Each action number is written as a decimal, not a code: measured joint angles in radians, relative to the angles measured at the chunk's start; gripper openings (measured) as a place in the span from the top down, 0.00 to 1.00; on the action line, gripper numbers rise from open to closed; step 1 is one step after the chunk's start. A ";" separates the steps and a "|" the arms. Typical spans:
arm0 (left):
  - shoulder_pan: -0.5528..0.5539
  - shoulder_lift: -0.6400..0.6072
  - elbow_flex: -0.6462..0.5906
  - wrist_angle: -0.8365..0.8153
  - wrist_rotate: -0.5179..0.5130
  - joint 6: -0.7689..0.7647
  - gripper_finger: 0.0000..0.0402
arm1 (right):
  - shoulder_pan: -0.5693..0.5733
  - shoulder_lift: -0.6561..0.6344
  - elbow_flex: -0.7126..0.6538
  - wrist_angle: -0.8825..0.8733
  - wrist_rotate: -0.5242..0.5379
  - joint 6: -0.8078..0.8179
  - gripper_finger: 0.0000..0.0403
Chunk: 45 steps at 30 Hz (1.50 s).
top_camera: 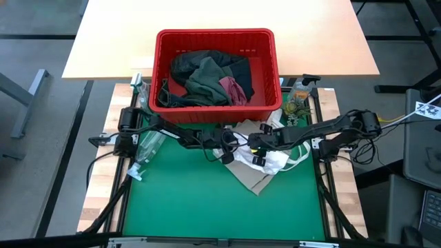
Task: Fold laundry
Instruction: Fold the white underwear
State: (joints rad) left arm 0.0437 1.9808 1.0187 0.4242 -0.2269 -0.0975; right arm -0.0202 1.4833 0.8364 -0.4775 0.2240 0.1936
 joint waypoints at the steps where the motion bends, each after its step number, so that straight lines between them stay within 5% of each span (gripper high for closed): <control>1: 0.000 -0.008 0.000 -0.001 0.000 0.000 0.75 | 0.000 -0.014 0.000 0.002 -0.004 0.000 0.65; 8: -0.011 -0.100 0.000 -0.002 0.012 -0.001 0.75 | 0.000 -0.140 0.000 -0.014 -0.071 -0.015 0.65; 16: -0.058 -0.155 0.001 -0.025 0.128 -0.032 0.75 | 0.003 -0.198 0.000 -0.021 -0.286 -0.017 0.65; 26: -0.111 -0.104 0.001 -0.216 0.130 -0.034 0.75 | 0.092 -0.092 -0.078 0.100 -0.277 -0.016 0.65; 35: -0.119 -0.073 -0.001 -0.227 0.128 -0.033 0.75 | 0.106 -0.025 -0.092 0.107 -0.284 -0.016 0.65; 45: -0.135 -0.150 -0.001 -0.217 0.141 -0.031 0.75 | 0.106 -0.107 0.055 -0.153 -0.325 0.019 0.65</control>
State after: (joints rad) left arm -0.0909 1.8303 1.0180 0.2076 -0.0860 -0.1286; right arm 0.0856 1.3763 0.8911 -0.6301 -0.1014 0.2125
